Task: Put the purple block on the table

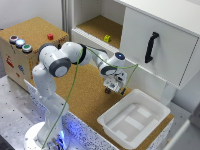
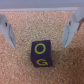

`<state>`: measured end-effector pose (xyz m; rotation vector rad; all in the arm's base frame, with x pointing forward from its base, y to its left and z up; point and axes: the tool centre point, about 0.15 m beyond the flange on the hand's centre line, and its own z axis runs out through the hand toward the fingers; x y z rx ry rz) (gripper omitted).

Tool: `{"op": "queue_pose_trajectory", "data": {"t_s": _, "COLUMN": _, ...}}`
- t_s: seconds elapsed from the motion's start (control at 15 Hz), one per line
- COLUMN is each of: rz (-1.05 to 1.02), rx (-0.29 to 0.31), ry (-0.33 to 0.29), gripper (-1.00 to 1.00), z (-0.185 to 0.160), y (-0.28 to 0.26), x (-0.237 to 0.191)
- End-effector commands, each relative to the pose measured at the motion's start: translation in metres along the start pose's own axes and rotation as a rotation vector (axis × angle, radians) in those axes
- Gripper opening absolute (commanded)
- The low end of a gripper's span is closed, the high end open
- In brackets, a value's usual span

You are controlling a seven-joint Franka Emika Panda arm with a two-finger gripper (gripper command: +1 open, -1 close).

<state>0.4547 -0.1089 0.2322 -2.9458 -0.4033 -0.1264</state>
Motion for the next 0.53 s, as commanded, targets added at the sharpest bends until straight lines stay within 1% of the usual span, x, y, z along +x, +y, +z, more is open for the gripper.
{"op": "queue_pose_trajectory", "data": {"t_s": 0.0, "rz": 0.0, "rx": 0.0, "ry": 0.0, "gripper": 1.0, "z": 0.0, "y": 0.0, "x": 0.0}}
{"op": "queue_pose_trajectory", "data": {"t_s": 0.07, "rz": 0.007, "rx": -0.039, "ry": -0.003, "gripper": 1.0, "z": -0.009, "y": -0.002, "x": -0.003}}
{"op": "queue_pose_trajectory", "data": {"t_s": 0.13, "rz": 0.016, "rx": -0.06, "ry": -0.003, "gripper": 1.0, "z": -0.017, "y": 0.001, "x": -0.007}}
{"op": "queue_pose_trajectory", "data": {"t_s": 0.27, "rz": 0.006, "rx": -0.086, "ry": -0.009, "gripper": 1.0, "z": -0.032, "y": 0.003, "x": -0.01}}
{"op": "queue_pose_trajectory", "data": {"t_s": 0.47, "rz": -0.014, "rx": -0.131, "ry": -0.026, "gripper": 1.0, "z": -0.078, "y": 0.008, "x": -0.014}}
